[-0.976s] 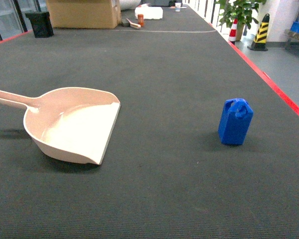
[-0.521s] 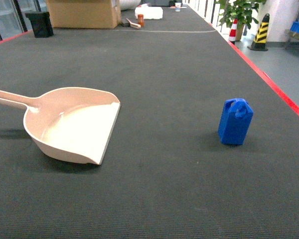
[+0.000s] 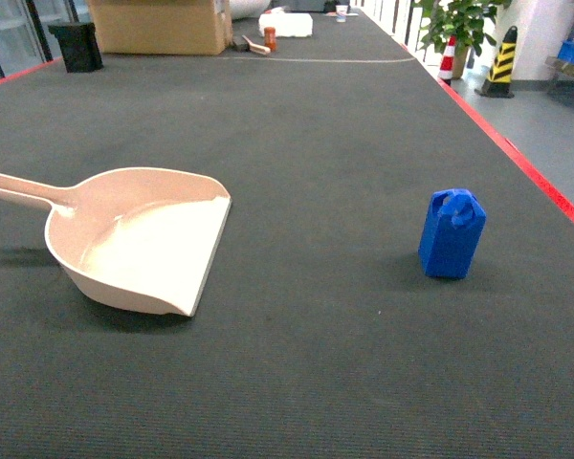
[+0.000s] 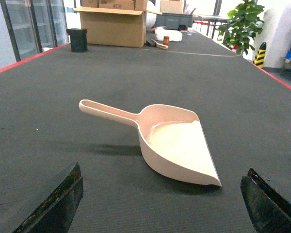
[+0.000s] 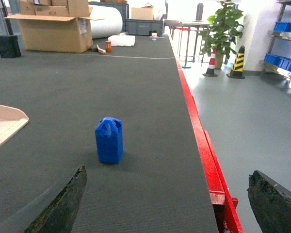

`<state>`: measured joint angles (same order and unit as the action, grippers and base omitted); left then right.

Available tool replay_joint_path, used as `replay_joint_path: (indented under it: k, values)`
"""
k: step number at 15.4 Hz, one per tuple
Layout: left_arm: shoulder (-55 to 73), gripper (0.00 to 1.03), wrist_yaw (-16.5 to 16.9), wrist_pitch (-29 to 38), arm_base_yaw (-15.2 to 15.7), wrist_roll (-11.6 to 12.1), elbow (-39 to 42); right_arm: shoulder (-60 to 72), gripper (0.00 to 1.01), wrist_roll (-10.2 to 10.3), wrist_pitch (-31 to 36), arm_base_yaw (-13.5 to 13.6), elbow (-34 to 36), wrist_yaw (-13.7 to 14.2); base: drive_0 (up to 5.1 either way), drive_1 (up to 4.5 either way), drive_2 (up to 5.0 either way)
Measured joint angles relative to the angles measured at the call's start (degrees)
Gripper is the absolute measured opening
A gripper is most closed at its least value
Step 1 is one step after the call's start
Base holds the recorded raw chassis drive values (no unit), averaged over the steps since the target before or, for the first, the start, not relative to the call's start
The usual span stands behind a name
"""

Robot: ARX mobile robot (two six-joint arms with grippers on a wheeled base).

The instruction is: Place part in tray to right shelf

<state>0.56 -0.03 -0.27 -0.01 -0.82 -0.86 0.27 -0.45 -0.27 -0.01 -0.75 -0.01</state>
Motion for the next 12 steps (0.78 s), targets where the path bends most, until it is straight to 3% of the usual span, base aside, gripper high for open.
replay_joint_path:
  k: [12]
  values:
    - [0.0,0.98,0.0,0.0,0.0,0.0,0.0,0.0,0.98,0.0,0.0,0.0,0.0,0.0,0.0,0.0,0.0]
